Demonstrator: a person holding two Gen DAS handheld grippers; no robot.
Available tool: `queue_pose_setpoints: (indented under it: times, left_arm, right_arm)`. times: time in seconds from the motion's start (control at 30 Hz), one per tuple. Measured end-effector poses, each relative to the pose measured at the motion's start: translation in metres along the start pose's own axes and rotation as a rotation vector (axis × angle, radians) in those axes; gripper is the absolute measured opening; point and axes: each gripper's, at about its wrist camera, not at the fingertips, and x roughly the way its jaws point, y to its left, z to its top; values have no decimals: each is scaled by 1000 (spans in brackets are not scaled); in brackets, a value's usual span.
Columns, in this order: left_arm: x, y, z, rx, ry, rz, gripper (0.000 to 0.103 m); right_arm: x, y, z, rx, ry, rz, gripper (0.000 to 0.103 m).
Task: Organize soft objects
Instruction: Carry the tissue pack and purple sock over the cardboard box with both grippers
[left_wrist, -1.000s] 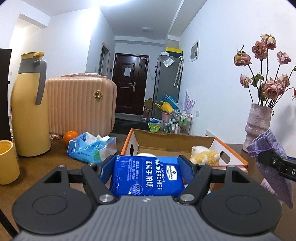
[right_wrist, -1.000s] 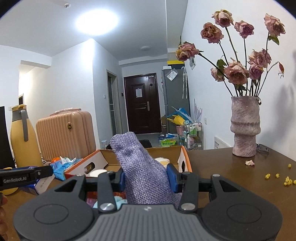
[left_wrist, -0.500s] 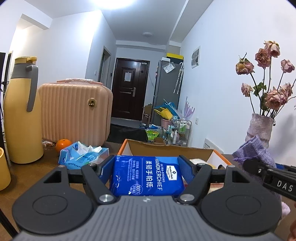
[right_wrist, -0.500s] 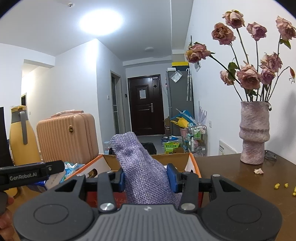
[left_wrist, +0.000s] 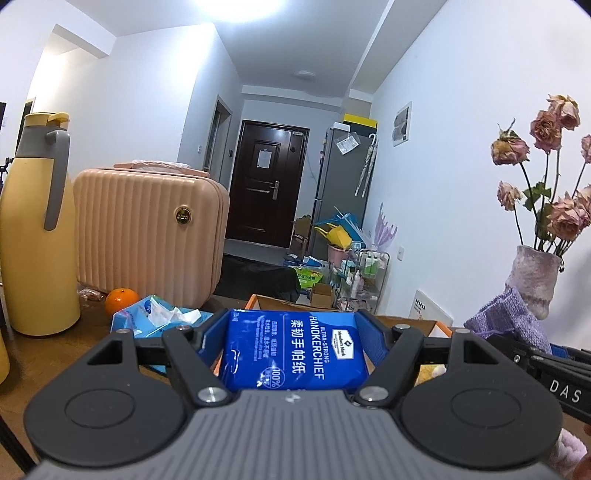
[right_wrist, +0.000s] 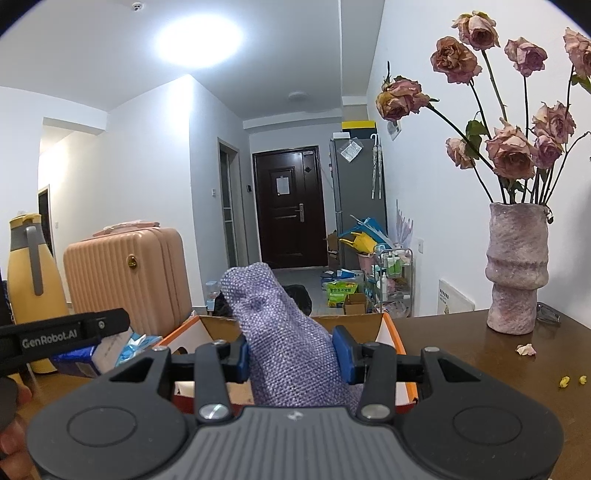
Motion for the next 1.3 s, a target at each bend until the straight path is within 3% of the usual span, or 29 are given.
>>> queue_pose_setpoints:
  times: [0.7,1.3]
  left_arm:
    - [49,-13,5,34,3,12,74]
    - [94,-18,9,53,26,41,74]
  right_arm:
    - [53,3,14,-15,33,-2,43]
    - [104,9,26,-68,112,-39,43]
